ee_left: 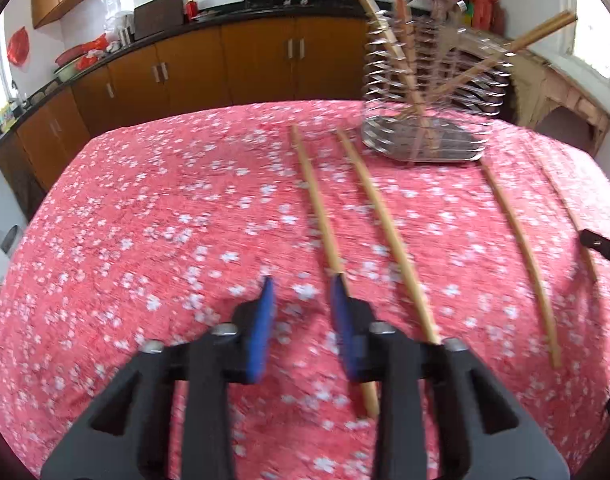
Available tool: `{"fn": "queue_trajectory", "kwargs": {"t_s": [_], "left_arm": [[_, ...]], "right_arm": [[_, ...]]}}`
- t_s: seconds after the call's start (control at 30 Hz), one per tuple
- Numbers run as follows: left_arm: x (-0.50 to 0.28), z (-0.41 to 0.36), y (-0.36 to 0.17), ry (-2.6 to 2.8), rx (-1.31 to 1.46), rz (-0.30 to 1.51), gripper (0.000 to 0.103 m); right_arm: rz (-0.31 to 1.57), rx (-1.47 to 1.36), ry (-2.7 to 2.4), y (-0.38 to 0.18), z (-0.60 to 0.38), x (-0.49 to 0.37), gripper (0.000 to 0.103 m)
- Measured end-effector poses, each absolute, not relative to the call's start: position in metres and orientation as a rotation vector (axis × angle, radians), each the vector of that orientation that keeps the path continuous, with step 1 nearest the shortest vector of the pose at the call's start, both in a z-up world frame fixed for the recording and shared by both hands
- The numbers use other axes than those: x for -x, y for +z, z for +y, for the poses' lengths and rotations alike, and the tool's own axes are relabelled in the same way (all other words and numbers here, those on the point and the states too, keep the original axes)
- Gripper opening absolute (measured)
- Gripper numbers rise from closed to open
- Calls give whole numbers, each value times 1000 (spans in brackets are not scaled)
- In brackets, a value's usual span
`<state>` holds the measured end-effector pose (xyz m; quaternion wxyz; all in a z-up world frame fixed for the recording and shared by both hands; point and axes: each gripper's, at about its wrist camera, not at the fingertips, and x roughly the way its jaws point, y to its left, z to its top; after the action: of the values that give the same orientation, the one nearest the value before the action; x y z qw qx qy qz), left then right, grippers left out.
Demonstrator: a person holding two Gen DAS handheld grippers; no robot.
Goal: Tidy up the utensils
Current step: 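Move the right tool down to a chopstick on the cloth and grasp it, then grasp a chopstick with the left tool while the right tool holds its own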
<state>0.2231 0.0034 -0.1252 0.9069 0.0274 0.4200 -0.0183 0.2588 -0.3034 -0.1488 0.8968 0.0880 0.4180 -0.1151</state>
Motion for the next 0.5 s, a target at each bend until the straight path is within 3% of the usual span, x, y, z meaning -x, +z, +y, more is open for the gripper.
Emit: {"fn": "queue_trajectory", "kwargs": {"t_s": [0.27, 0.5], "left_arm": [[-258, 48, -126, 31, -21, 894, 19], [-223, 30, -109, -159, 42, 864, 20]], "right_arm": [[851, -189, -267, -154, -337, -276, 7], [852, -179, -271, -153, -338, -278, 8]]}}
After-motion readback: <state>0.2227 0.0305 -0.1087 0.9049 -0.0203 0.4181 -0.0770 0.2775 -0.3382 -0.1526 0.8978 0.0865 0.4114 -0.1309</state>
